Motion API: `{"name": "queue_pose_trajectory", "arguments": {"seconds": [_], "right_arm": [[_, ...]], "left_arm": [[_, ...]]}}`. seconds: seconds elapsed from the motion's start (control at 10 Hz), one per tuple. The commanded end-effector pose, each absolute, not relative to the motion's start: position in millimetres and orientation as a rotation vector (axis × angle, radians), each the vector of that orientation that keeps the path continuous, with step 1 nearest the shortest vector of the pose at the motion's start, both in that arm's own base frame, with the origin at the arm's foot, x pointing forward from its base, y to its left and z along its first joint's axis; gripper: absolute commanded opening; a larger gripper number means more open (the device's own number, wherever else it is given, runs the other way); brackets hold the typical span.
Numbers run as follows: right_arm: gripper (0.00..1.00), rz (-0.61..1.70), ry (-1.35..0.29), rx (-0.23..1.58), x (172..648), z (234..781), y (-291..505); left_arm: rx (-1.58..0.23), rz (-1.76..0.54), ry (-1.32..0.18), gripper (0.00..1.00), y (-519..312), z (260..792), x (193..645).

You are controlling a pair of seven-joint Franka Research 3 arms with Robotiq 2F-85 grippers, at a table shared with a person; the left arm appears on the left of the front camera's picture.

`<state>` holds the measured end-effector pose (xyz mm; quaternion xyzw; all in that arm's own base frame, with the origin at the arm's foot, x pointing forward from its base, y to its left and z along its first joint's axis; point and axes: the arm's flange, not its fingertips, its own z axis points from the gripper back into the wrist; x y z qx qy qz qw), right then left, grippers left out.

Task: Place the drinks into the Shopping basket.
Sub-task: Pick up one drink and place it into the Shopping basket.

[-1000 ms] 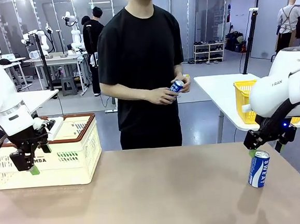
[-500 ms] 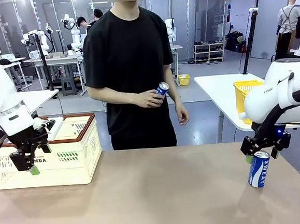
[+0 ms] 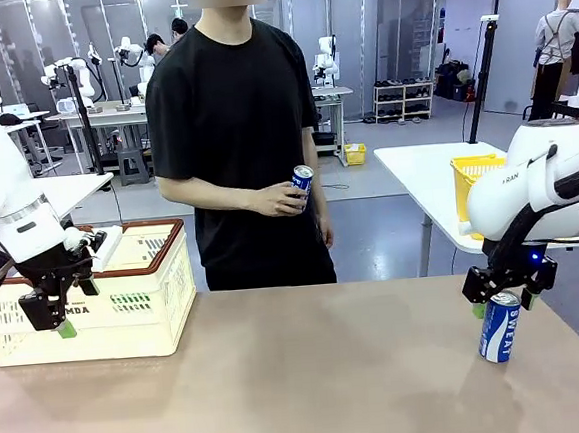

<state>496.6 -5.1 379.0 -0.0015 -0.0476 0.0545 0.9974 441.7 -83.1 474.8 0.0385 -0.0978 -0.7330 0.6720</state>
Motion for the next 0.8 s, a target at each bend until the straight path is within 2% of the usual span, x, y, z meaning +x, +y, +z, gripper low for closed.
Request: {"name": "queue_pose_trajectory", "arguments": {"seconds": [0.0,0.1,0.2,0.3,0.4,0.5,0.6,0.7], "right_arm": [[0.83,0.12,-0.107,0.004,501.4,379.8,-9.8],[0.72,0.112,-0.104,0.007,501.1,379.6,-9.9],[0.67,0.109,-0.1,0.016,500.5,379.8,-9.6],[0.56,0.108,-0.099,0.012,500.1,379.4,-9.3],[0.5,0.108,-0.098,0.003,499.8,379.0,-8.1],[0.39,0.107,-0.098,0.007,499.6,379.3,-7.6],[0.34,0.097,-0.099,-0.004,499.1,380.3,-5.6],[0.24,0.076,-0.116,-0.005,496.2,386.3,-0.1]], "left_arm": [[0.098,-1.647,-0.216,1.0,-83.7,476.7,442.2],[0.098,-1.647,-0.216,1.0,-83.7,476.7,442.2],[0.098,-1.647,-0.216,1.0,-83.7,476.7,442.2],[0.098,-1.647,-0.216,1.0,-83.7,476.7,442.2],[0.098,-1.647,-0.216,1.0,-83.7,476.7,442.2],[0.098,-1.647,-0.216,1.0,-83.7,476.7,442.2],[0.098,-1.647,-0.216,1.0,-83.7,476.7,442.2],[0.098,-1.647,-0.216,1.0,-83.7,476.7,442.2]]}}
